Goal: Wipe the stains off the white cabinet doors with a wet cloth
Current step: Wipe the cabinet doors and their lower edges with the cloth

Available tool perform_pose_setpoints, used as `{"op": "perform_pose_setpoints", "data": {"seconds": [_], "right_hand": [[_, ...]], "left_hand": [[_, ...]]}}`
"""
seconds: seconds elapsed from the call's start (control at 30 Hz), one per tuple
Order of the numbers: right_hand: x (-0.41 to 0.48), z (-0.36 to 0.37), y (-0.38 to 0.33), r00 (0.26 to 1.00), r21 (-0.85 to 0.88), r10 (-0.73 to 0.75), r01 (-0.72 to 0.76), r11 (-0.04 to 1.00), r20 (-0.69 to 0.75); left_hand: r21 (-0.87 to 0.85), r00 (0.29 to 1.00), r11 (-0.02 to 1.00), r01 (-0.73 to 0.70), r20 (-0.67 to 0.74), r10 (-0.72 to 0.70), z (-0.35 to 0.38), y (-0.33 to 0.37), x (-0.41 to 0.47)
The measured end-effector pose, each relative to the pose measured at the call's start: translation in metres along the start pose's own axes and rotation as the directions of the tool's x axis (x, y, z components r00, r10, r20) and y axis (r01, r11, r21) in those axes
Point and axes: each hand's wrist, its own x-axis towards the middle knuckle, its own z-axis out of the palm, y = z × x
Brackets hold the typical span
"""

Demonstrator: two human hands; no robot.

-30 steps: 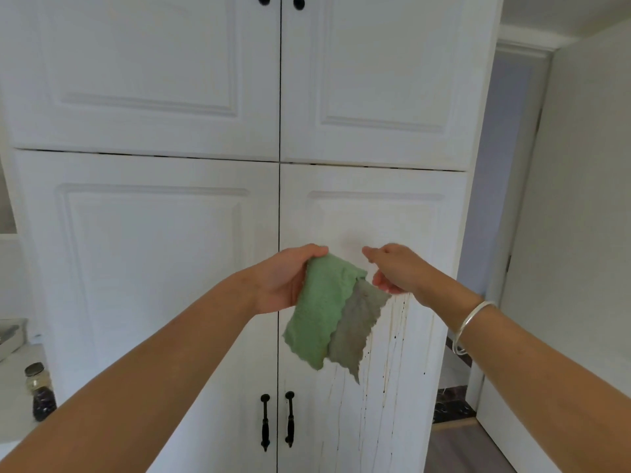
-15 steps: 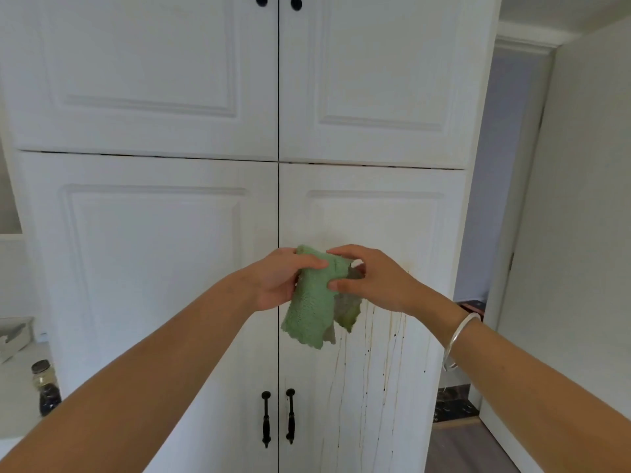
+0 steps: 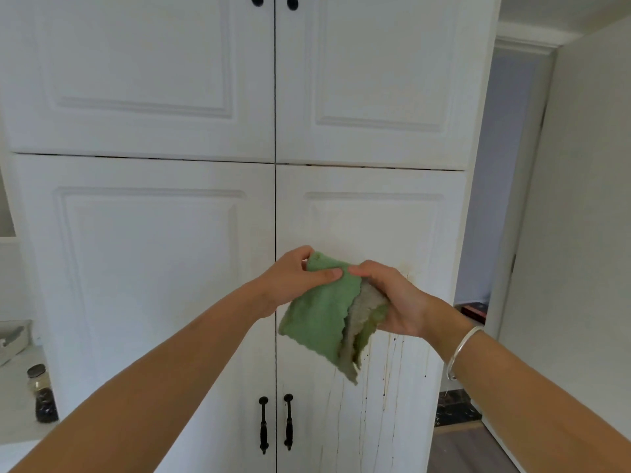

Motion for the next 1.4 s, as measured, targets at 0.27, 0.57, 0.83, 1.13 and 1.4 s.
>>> {"op": "perform_pose_setpoints", "data": {"seconds": [0.27, 0.57, 0.83, 1.13, 1.4], "right_hand": [[0.012, -0.014, -0.002, 0.898, 0.11, 0.064, -0.018, 0.994, -0.435], [0.084, -0.048, -0.026, 0.514, -0.968, -0.856, 0.181, 0.176, -0.059], [0.153, -0.09, -0.01, 0.518, -0.846, -0.802, -0.247, -0.473, 0.297], [0.197, -0.078, 0.084, 0.337, -0.941, -0.923, -0.211, -0.264, 0.184], [0.176, -0.086, 0.132, 0.502, -0.957, -0.851, -0.139, -0.254, 0.153]], "left_hand": [[0.355, 0.966, 0.935, 0.014, -0.247, 0.08, 0.0, -0.011, 0.052], [0.46, 0.941, 0.886, -0.058, -0.271, 0.202, -0.026, -0.006, 0.097], [0.584, 0.906, 0.811, -0.031, -0.325, 0.269, -0.025, -0.014, 0.117], [0.766, 0.913, 0.64, -0.051, -0.224, 0.341, -0.027, -0.029, 0.127], [0.729, 0.913, 0.675, -0.115, -0.19, 0.361, -0.021, -0.008, 0.124]]}}
